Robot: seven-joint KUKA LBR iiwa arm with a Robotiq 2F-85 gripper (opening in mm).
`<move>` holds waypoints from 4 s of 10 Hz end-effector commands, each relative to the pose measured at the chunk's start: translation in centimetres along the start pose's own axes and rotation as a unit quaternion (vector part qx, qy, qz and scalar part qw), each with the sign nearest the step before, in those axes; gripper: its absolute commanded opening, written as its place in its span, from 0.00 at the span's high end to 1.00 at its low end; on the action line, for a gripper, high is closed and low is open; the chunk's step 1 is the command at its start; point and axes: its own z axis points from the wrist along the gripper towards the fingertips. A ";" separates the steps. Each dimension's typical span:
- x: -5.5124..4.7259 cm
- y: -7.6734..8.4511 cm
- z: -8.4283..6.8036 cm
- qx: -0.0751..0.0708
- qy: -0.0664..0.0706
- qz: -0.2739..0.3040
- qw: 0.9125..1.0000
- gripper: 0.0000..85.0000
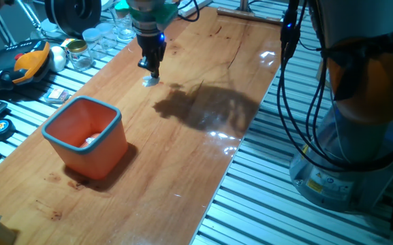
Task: Put the garbage in the trash can
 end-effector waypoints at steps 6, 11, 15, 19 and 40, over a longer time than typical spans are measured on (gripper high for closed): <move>0.0 0.0 0.0 -0.034 0.037 0.035 0.998 1.00; -1.4 2.1 -1.4 -0.018 0.041 0.041 0.998 1.00; -2.9 5.8 -4.3 -0.028 0.027 0.042 0.998 1.00; -4.1 9.0 -6.5 -0.025 0.016 0.039 0.999 1.00; -5.7 17.3 -9.9 -0.006 0.045 0.023 0.999 1.00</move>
